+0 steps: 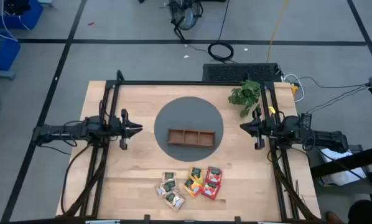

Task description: Pick & Place Tea

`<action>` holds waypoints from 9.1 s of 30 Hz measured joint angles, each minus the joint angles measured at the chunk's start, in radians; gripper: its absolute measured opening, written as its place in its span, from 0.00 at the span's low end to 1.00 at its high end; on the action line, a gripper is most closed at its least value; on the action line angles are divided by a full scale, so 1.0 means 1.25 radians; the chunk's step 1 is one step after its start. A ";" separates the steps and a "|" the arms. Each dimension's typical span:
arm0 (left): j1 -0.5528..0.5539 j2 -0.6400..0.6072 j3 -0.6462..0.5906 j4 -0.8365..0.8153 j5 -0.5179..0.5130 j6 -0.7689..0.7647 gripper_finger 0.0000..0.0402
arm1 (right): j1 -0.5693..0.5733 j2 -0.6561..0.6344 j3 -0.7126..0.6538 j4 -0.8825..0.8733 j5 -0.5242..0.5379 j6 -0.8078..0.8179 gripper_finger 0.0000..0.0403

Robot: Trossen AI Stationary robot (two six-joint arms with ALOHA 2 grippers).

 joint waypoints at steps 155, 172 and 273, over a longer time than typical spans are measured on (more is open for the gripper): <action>0.000 0.000 0.000 0.000 0.000 0.000 0.16 | 0.000 0.000 0.000 0.000 0.000 0.000 0.00; 0.000 0.000 0.000 0.000 0.000 0.000 0.16 | 0.000 0.000 0.000 0.000 0.000 0.000 0.00; -0.276 1.407 0.822 0.230 0.052 0.162 0.05 | 0.618 0.946 0.301 0.033 0.270 0.662 0.02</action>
